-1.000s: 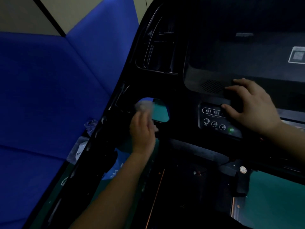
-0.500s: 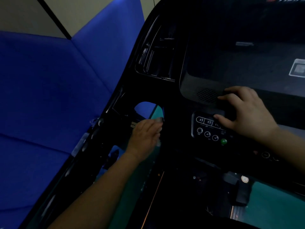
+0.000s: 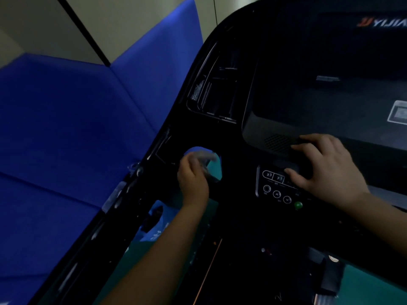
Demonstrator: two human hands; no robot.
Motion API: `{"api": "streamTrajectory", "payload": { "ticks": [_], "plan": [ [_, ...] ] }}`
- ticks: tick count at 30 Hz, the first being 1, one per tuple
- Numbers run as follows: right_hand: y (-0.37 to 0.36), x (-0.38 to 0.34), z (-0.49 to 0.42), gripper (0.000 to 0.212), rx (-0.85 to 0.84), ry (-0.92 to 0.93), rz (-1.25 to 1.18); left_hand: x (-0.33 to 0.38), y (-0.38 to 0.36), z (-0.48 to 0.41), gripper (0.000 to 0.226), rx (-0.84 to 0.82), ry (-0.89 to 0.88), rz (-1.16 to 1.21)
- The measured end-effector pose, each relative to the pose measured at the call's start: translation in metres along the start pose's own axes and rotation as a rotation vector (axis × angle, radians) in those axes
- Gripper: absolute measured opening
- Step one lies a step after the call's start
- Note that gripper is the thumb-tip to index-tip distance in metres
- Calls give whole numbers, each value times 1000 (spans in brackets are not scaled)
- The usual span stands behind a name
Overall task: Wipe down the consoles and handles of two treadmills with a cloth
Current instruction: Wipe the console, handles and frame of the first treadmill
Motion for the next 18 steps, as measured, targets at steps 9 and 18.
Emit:
{"api": "streamTrajectory", "payload": {
  "ticks": [9,18],
  "plan": [
    [-2,-1,-1,62,-8,1,52,-1,-82,-21,56,-17,507,-75],
    [-2,0,-1,60,-9,-9,64,5,-73,-53,69,240,708,101]
  ]
}}
Point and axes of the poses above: each hand's wrist, its own z-axis away from the middle knuckle, its own y-axis out of the back of the hand, x = y × z, the point moved 10 cm from there along -z, towards the middle knuckle, and after that the axes turned 1 degree about -z, right-handed, at the moved point
